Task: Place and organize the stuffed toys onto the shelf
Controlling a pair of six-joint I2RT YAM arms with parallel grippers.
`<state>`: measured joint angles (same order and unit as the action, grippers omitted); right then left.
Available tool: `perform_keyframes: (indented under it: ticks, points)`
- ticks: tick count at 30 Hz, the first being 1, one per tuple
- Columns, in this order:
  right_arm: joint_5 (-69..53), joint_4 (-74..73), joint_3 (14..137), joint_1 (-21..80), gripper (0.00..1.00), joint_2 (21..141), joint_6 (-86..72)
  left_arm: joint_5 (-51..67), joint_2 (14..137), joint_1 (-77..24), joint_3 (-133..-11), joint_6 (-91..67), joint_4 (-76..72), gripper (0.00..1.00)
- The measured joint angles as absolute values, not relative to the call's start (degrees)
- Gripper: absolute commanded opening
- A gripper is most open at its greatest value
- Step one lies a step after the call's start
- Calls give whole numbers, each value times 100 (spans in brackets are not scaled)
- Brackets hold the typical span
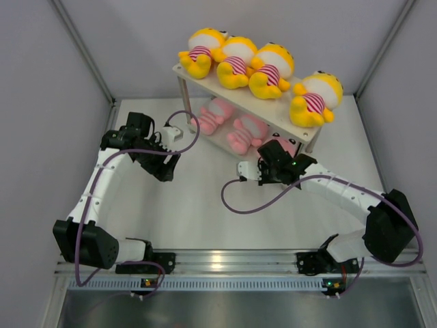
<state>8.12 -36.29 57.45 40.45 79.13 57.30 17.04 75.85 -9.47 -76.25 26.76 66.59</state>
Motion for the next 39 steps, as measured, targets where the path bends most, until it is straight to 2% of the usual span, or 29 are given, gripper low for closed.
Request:
perform_keyframes:
  ticks: [11, 14, 17, 18, 21, 33, 34, 39]
  points:
    - [1568, -3374, 5872, 3988, 6, 8145, 5695, 1704, 7585, -947, -7625, 2676, 6659, 78]
    - [1706, -3343, 5955, 3970, 12, 8294, 5658, 1702, 7581, -947, -7625, 2676, 6657, 78]
    - [1785, -3319, 5966, 3957, 23, 8342, 5653, 1699, 7557, -947, -7625, 2676, 6659, 78]
    - [1798, -3310, 5966, 3957, 35, 8342, 5655, 1699, 7542, -947, -7625, 2676, 6659, 78]
    - [1822, -3264, 5966, 3955, 50, 8340, 5671, 1695, 7513, -947, -7612, 2679, 6659, 78]
    - [1898, -3280, 6023, 4351, 69, 8040, 5500, 1699, 7511, -947, -7594, 2674, 6665, 78]
    - [1894, -3297, 6058, 4471, 84, 8005, 5457, 1699, 7511, -947, -7592, 2672, 6665, 78]
    - [1608, -3413, 6392, 5242, 95, 7682, 5251, 1704, 7511, -947, -7559, 2670, 6667, 78]
